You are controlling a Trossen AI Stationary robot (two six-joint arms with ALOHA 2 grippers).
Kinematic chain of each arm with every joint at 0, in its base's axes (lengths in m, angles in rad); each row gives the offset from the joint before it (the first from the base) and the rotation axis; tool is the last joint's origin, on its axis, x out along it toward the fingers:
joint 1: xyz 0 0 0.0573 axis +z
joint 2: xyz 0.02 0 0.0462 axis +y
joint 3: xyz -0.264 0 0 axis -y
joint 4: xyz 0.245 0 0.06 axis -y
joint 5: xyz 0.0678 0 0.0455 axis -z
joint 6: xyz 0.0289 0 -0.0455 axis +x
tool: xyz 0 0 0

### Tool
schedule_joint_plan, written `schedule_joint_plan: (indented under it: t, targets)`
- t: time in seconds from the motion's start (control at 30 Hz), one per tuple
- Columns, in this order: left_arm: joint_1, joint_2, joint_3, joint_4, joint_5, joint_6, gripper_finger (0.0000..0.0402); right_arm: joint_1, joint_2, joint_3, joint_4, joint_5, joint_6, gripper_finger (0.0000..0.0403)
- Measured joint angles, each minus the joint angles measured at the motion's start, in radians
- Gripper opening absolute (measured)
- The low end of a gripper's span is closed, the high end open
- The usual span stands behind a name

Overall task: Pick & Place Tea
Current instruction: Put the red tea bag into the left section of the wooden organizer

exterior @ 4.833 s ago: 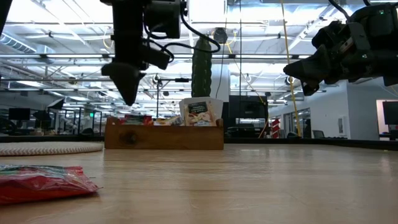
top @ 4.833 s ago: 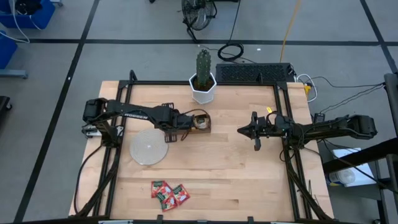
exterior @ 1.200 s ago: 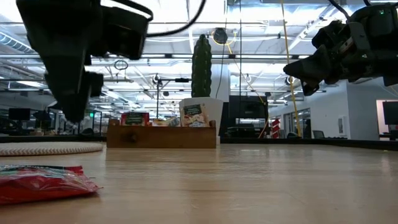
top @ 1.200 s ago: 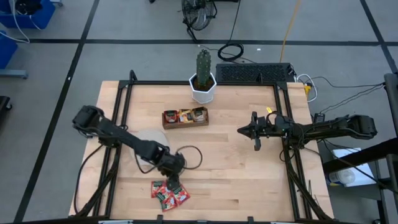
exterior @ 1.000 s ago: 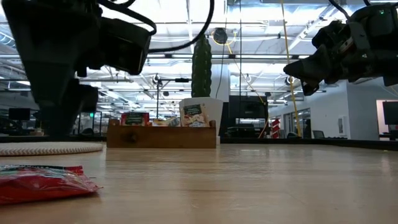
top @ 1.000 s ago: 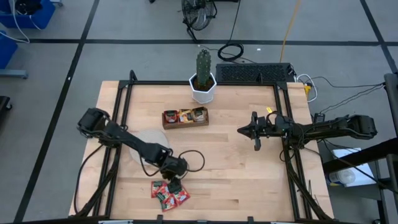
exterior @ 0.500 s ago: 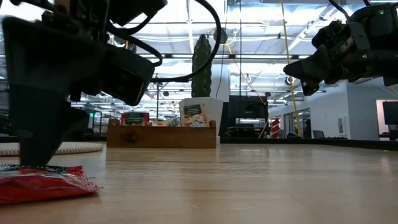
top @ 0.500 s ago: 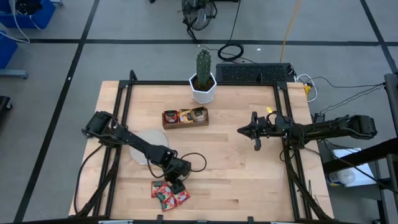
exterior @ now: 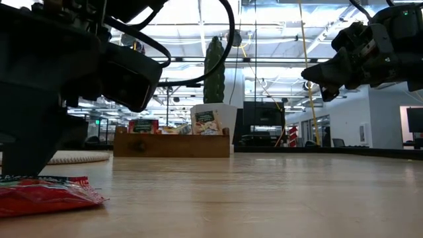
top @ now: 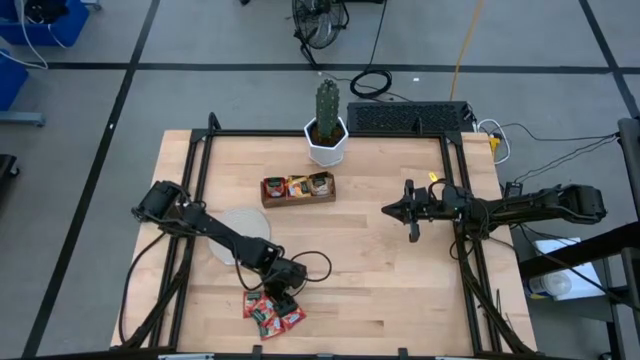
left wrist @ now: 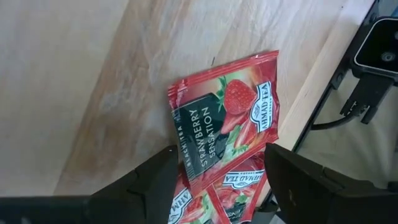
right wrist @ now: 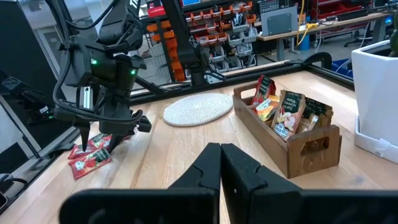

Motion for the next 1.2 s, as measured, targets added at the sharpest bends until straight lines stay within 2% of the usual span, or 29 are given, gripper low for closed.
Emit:
schedule_joint_plan:
  t: [0.4, 0.67, 0.97, 1.07, 1.2]
  targets:
    - [-0.019, 0.000, -0.001, 0.002, 0.013, -0.006, 0.0241, 0.000, 0.000, 0.000, 0.000, 0.000, 0.000, 0.0000]
    - [-0.020, 0.002, -0.002, 0.041, -0.020, 0.003, 0.0241, 0.000, 0.000, 0.000, 0.000, 0.000, 0.000, 0.0000]
    - [-0.020, -0.004, -0.053, 0.063, -0.036, -0.013, 0.0239, 0.000, 0.000, 0.000, 0.000, 0.000, 0.000, 0.0000]
    - [-0.020, -0.004, -0.073, 0.074, -0.041, -0.013, 0.0219, 0.000, 0.000, 0.000, 0.000, 0.000, 0.000, 0.0000]
    - [-0.017, -0.002, -0.092, 0.116, -0.052, -0.008, 0.0154, 0.000, 0.000, 0.000, 0.000, 0.000, 0.000, 0.0000]
